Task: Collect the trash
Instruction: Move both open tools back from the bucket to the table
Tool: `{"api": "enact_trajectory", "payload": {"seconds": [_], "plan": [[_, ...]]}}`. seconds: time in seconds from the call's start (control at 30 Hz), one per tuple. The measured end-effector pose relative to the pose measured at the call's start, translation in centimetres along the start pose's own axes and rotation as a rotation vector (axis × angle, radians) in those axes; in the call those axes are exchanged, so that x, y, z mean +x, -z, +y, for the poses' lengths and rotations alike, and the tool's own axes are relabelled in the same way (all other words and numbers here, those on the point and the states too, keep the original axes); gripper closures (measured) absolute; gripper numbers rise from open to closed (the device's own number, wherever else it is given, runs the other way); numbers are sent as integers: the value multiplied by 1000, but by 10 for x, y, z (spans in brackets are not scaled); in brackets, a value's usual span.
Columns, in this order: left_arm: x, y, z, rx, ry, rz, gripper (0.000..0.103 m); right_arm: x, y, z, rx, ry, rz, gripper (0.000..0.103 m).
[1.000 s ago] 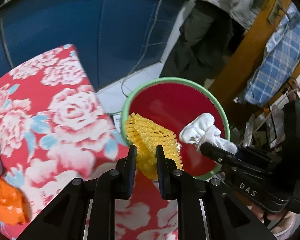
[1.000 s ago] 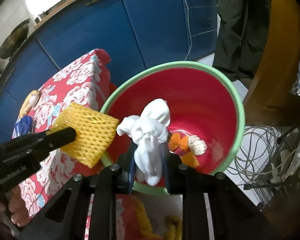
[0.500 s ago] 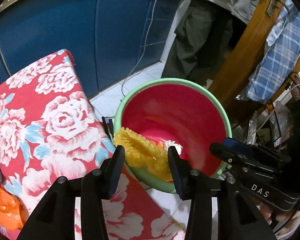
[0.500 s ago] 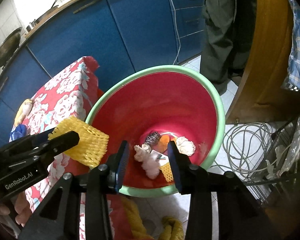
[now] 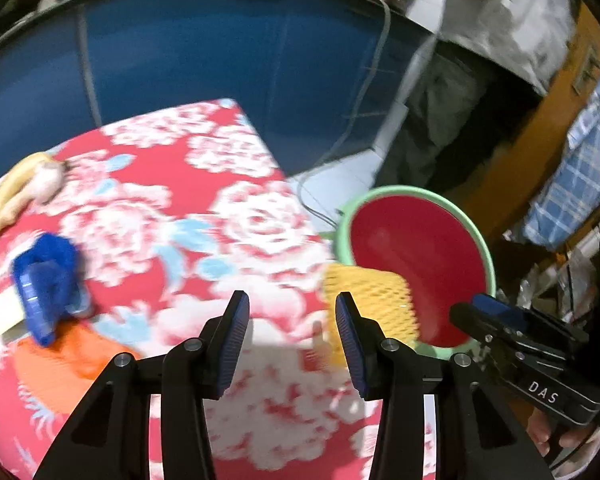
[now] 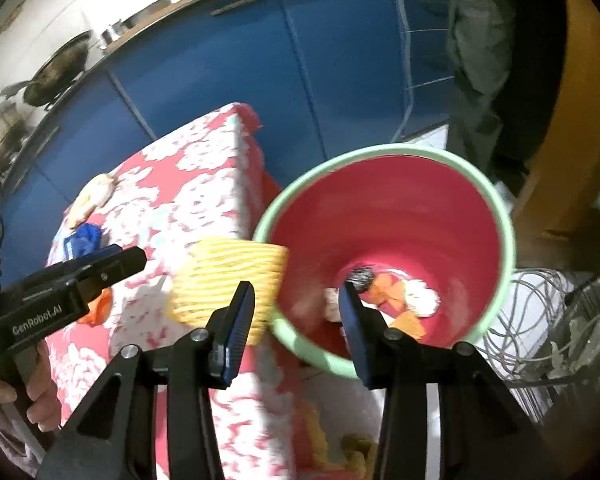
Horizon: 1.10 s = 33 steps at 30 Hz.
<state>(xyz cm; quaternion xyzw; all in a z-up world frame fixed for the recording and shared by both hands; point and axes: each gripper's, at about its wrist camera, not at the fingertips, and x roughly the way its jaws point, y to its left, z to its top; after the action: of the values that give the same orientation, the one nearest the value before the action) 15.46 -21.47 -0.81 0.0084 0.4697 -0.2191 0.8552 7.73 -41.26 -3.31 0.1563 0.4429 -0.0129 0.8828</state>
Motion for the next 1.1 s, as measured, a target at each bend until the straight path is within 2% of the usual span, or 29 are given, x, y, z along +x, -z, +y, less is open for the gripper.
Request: {"api": "enact_trajectory", "payload": {"seconds": [0.4,0.6,0.8,1.1], "plan": [[-54,20,82,-147,-135,-93,55,6,-1,82,-96,-151,-13,48],[-71,31,127,-234,-195,-117,51,22,3,127,-154,-209,13,46],[-75,39,166,-302,-236,-122,47,40,9,168,-202,-252,50,46],[-76,53,221,-415,-271,-121,46,66,-4,220,-256,-269,71,45]]}}
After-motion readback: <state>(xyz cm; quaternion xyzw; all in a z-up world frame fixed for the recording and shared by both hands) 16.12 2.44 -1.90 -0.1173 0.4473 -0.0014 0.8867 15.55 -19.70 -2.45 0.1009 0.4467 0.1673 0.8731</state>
